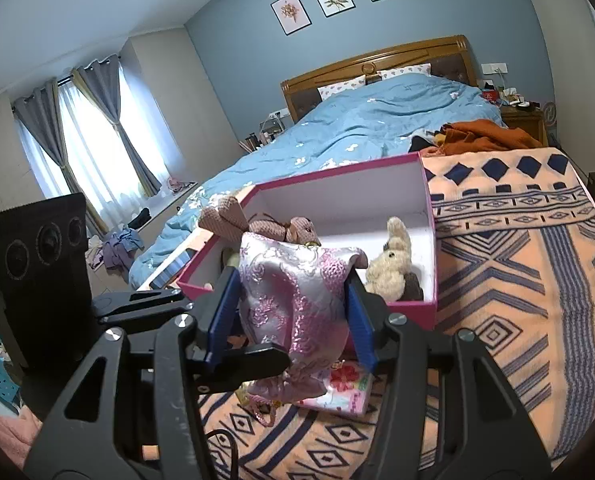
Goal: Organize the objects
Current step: 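Carry the pink satin pouch over the pink box with the right gripper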
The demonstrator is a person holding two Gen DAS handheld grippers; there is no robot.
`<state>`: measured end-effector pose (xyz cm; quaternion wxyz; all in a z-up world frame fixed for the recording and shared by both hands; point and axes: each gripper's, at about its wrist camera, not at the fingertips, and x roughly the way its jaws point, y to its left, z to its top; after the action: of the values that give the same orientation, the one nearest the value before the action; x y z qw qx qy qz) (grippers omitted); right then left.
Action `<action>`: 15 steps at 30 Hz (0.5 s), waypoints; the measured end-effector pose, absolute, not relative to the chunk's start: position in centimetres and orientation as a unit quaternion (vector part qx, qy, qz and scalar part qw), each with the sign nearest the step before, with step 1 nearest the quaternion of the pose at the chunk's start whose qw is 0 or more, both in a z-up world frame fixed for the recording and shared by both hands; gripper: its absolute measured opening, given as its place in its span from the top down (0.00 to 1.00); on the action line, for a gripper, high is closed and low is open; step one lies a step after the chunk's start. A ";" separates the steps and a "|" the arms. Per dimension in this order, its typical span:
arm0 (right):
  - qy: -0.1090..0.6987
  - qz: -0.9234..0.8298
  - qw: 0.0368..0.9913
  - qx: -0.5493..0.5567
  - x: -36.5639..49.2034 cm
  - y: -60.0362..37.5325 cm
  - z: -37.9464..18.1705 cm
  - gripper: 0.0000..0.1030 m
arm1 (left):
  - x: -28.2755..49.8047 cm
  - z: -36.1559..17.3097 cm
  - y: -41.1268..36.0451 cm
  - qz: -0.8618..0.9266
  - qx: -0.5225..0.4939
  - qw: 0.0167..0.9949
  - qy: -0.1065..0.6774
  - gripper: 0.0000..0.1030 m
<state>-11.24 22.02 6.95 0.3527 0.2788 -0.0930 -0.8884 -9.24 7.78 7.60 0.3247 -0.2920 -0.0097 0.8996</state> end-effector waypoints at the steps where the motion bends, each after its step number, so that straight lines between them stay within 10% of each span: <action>1: -0.092 -0.889 0.353 0.276 -11.4 21.9 7.1 0.47 | -9.4 7.9 7.7 0.901 -0.290 0.324 -0.010 0.71; 15: -0.091 -0.891 0.356 0.267 -13.2 21.1 8.1 0.44 | -11.4 8.9 7.0 0.909 -0.270 0.317 -0.014 0.71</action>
<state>-13.21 21.11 8.11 0.3561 0.2666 -0.0909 -0.8910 -11.38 6.98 8.89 0.3168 -0.2699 -0.0138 0.9092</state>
